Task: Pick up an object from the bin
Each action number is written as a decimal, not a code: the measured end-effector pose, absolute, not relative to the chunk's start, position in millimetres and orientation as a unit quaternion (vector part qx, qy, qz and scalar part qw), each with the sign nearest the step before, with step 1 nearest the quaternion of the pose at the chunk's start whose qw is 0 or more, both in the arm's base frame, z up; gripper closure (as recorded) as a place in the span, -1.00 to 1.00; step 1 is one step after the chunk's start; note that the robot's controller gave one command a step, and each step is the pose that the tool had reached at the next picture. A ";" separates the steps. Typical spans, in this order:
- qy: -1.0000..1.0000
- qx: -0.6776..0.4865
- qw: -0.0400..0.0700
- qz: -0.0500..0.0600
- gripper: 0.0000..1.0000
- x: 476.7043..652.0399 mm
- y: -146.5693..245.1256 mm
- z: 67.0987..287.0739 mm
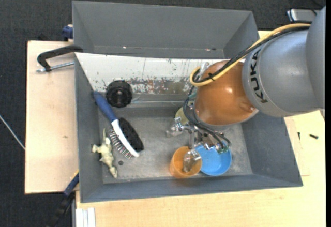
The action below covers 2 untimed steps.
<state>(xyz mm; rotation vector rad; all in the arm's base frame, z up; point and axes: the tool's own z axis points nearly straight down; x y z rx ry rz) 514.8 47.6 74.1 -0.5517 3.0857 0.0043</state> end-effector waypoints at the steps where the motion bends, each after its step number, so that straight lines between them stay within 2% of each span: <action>1: 0.984 -0.176 0.003 0.001 1.00 515.0 47.8 75.4; 2: 0.981 -0.196 0.007 -0.001 1.00 525.1 42.1 227.4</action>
Offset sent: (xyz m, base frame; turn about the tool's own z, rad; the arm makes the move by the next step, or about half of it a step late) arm 0.0000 0.0000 0.0000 0.0000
